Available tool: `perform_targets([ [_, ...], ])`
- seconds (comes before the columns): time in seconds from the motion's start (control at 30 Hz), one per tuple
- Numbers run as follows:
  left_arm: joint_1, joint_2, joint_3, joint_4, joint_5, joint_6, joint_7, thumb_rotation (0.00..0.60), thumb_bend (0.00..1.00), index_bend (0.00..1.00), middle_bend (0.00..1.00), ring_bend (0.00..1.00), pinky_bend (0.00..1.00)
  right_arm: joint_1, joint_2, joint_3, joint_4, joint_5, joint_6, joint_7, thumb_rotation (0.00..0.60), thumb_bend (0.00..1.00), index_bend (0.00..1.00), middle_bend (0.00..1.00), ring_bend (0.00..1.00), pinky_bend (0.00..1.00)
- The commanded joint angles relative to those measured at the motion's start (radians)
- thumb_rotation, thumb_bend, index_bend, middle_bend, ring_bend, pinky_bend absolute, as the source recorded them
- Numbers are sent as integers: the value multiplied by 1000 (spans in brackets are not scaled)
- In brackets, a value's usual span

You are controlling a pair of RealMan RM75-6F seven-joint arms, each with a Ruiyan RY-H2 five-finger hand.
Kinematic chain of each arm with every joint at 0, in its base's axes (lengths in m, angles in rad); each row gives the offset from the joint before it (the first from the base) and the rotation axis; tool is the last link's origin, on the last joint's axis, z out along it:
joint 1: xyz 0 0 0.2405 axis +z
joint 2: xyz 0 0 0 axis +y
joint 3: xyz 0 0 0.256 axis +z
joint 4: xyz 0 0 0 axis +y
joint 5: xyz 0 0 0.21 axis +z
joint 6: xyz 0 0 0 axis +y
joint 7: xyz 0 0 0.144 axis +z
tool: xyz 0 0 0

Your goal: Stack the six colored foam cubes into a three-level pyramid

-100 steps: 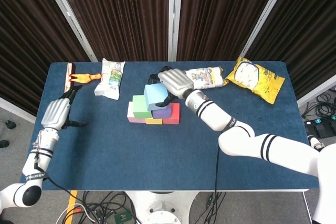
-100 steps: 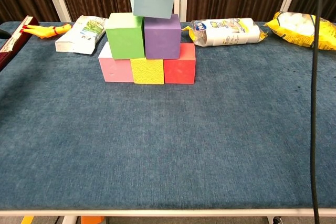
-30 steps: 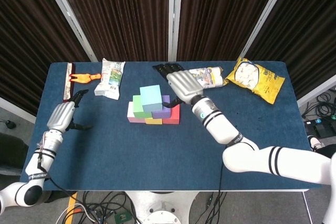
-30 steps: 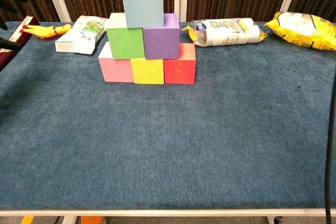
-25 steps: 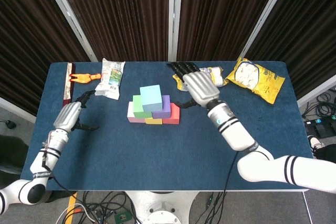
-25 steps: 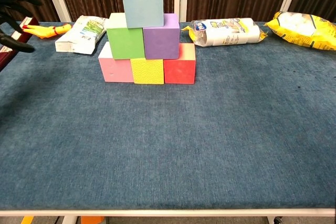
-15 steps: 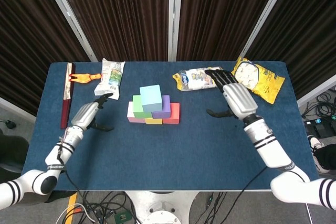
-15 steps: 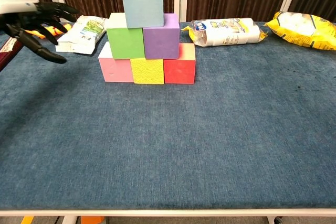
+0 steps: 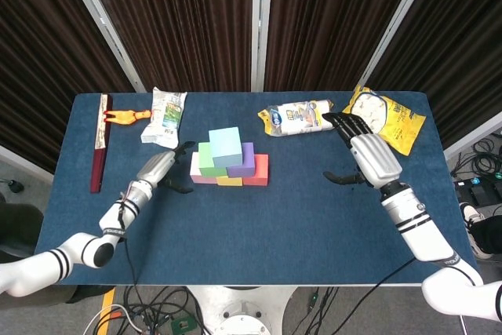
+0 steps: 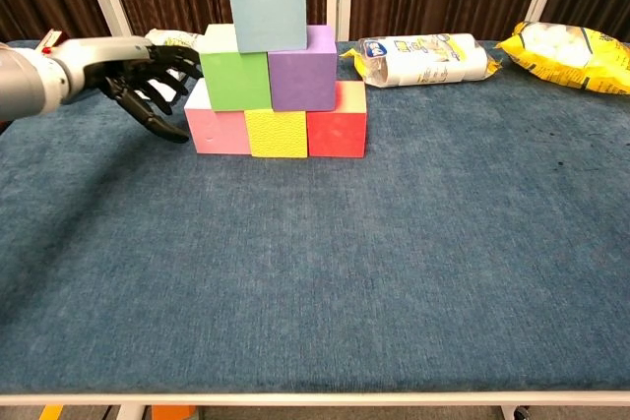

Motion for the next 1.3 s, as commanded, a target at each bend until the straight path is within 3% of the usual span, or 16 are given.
perform_targets([
  [0.03,-13,-21,-4,20,1,-19,-28,600,0,78,132,120,273,-8,-5,7,6,-6,-7,3,600,101,0,74,0,0],
  [0.57,-32,-96,-2,84,-50,-27,-5,600,0,140,231,157,285,-50,-26,40,46,-37,-38,40,600,101,0,74,0,0],
  [1.3,-37,-93,-15,59,-110,-41,41,600,0,141,267,170,289,-81,-39,68,69,-62,-67,59,600,101,0,74,0,0],
])
